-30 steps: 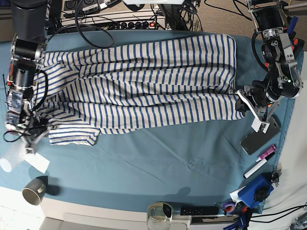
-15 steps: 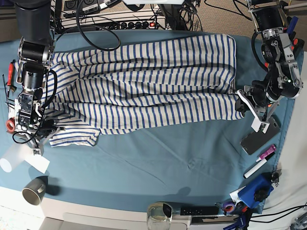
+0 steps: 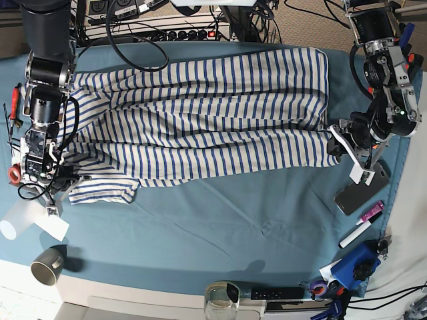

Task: Fold the T-shirt properly
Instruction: 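Pull the folded hem toward the collar with both grippers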

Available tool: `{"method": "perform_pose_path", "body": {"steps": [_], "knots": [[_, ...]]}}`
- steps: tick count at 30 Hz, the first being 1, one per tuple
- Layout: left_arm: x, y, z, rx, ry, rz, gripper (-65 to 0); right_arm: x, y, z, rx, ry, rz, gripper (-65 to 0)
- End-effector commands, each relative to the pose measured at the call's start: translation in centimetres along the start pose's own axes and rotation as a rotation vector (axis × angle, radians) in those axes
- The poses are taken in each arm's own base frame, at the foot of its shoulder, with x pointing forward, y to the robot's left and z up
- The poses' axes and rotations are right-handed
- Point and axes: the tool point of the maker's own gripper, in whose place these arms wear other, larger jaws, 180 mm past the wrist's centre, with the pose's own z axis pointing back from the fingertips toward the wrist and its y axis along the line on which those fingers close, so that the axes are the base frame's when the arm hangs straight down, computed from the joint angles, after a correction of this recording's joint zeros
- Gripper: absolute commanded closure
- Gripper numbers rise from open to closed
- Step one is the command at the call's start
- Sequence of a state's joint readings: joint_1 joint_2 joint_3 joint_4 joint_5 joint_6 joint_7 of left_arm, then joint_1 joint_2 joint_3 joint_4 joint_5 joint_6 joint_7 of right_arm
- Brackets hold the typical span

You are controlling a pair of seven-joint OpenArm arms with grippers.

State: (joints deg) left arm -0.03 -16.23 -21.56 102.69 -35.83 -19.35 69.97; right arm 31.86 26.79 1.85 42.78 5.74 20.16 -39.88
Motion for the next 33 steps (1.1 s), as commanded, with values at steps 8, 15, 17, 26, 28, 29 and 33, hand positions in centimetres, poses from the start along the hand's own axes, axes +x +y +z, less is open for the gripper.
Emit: {"method": "perform_pose_path", "body": {"steps": [8,15,17,26,28,29,33], "knots": [[1.6,0.1,0.6,0.002,-0.051,-0.020,0.0,4.4,-5.0,3.8,-0.149,-0.057,0.000,0.0],[1.6,0.1,0.6,0.002,-0.052,-0.020,0.0,5.9,-5.0,5.5,-0.165,-0.061,0.021,0.0],[1.6,0.1,0.6,0.002,-0.051,-0.020,0.0,6.0,-4.6,5.5,-0.146,-0.062,0.007,0.0],[1.6,0.1,0.6,0.003,-0.050,-0.020,0.0,4.5,-2.3,6.5,0.004,0.051,-0.050,0.0],[1.6,0.1,0.6,0.003,-0.049,-0.020,0.0,5.2,-1.9,7.6,0.060,0.037,-0.074,0.0],[1.6,0.1,0.6,0.003,-0.048,-0.020,0.0,5.5,-2.0,8.1,0.059,0.035,-0.066,0.0],[1.2,0.2,0.6,0.003,-0.026,-0.020,0.0,6.4,-2.8,10.3,0.034,0.035,-0.026,0.0]]}}
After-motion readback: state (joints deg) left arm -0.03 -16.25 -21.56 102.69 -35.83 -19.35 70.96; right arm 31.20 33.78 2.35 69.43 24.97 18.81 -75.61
